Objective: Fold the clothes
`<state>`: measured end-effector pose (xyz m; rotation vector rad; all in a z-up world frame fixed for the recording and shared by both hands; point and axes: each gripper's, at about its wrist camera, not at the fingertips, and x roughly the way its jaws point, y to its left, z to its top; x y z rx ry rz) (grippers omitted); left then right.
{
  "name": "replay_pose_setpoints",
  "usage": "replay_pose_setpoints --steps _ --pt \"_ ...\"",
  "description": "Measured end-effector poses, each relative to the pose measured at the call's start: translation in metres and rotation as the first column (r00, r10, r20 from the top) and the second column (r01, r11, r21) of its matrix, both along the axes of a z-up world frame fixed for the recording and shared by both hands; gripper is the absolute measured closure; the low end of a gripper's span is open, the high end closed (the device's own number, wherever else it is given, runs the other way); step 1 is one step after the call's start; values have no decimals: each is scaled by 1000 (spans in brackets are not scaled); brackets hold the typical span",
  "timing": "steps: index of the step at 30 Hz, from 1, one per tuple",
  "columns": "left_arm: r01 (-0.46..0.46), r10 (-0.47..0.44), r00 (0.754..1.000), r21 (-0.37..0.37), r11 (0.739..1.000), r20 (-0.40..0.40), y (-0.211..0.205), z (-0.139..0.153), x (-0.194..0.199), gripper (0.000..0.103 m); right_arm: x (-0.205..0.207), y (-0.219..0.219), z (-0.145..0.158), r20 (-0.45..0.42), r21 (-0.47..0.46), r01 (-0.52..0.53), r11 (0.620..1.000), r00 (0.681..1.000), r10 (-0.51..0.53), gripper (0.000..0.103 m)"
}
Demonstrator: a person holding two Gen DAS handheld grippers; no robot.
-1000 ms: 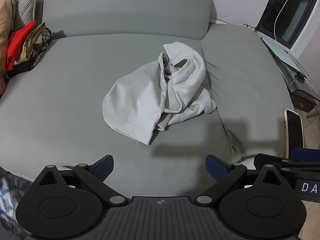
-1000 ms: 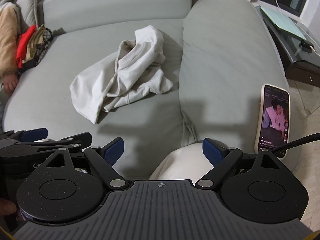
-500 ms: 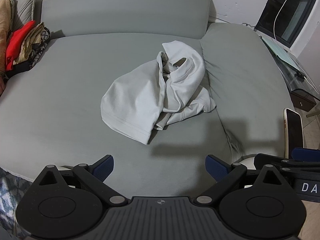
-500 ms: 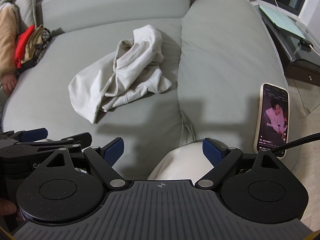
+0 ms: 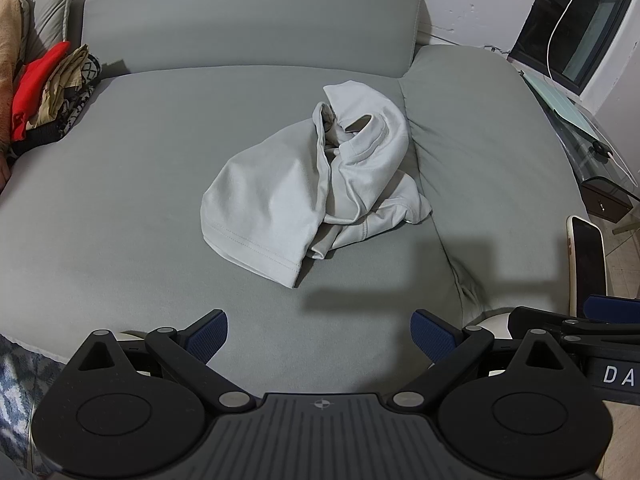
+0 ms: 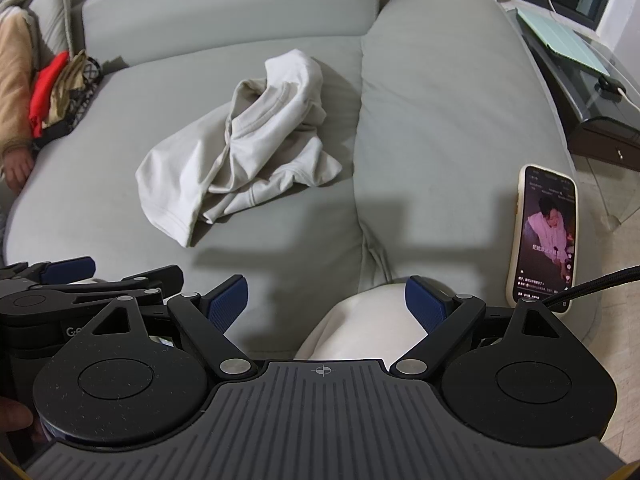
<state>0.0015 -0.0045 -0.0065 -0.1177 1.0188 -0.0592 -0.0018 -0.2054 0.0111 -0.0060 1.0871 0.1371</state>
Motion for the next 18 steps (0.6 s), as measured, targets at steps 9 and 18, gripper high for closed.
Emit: replay_pose_setpoints --steps 9,18 --pt "4 -4 1000 -2 1000 -3 -3 0 0 6 0 -3 0 1 10 10 1000 1000 -10 13" --pt "3 -3 1000 2 1000 -1 -4 0 -1 6 0 -2 1 1 8 11 1000 1000 -11 13"
